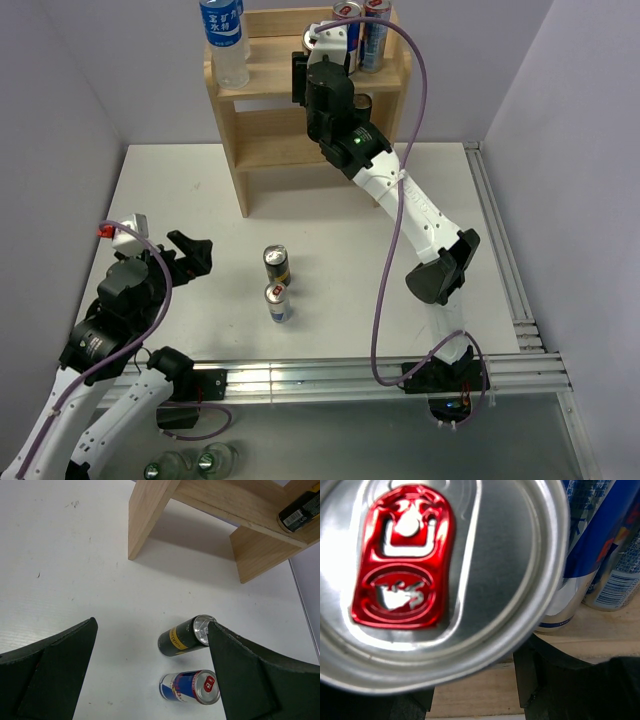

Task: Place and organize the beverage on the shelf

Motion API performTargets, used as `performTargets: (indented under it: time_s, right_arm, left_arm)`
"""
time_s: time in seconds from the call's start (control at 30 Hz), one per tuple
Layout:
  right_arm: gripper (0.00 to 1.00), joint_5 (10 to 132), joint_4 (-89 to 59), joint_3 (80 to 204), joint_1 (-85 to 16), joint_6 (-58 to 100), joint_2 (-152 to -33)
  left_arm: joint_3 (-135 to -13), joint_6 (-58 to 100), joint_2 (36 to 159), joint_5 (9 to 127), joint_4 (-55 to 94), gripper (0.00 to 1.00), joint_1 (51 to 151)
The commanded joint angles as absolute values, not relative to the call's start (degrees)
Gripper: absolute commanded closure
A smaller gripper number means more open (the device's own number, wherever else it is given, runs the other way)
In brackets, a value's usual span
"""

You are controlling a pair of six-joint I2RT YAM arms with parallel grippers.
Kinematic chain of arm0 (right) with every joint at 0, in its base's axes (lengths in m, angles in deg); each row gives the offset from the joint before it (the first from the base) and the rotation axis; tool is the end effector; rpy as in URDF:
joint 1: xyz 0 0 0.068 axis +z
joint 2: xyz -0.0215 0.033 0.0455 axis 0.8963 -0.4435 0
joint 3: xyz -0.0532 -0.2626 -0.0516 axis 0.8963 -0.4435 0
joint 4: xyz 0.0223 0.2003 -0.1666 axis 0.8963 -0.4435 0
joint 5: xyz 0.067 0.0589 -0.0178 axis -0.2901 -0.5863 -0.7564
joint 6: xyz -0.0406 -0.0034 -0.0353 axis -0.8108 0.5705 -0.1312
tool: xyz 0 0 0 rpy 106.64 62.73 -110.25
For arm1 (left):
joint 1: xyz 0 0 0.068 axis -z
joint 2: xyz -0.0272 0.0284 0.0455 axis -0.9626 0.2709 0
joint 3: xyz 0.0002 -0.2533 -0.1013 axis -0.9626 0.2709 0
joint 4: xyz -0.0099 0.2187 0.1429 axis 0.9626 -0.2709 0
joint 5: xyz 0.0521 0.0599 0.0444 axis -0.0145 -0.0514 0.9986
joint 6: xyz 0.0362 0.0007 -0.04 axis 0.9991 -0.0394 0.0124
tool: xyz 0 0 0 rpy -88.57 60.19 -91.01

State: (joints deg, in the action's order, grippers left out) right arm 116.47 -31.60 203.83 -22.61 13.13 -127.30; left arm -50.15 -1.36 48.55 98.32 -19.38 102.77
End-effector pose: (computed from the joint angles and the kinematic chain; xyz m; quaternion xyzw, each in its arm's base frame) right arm 0.3491 0.2751 0.5034 -0.0078 0.6870 0.0292 0.7260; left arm 0.0854 -0.0314 0.3506 -0.1537 0.7709 -0.1837 0.5901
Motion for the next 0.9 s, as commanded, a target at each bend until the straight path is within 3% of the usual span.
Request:
performTargets:
  time_s: [0.0,0.23,0.6,0.73,0.87]
  right_arm:
    - [0.92,115.96,-28.91,203.47,-22.89,13.9,-127.55]
    - [0.61,115.87,-28.74,203.38,-22.89,15.4,-128.34]
    - [0.45,115.87,-28.21,204.0,-23.24,15.05,-129.83]
    - [0.3,115.61,-28.3,205.58,-23.59,15.22,-130.8]
    - [0.23,115.35,-27.95,205.58,-23.94,15.31,-131.24]
  left_arm:
    - [-49.72,-1.42,48.32,98.67,-17.11,0.01,102.93]
    - [-49.19,-1.42,48.32,99.11,-17.02,0.01,102.93]
    - [-48.84,-0.54,49.03,99.19,-16.58,0.01,102.93]
    - [-48.4,-0.62,49.11,99.19,-16.49,0.01,102.84]
    - [-47.78,-0.71,49.03,99.02,-15.97,0.01,102.93]
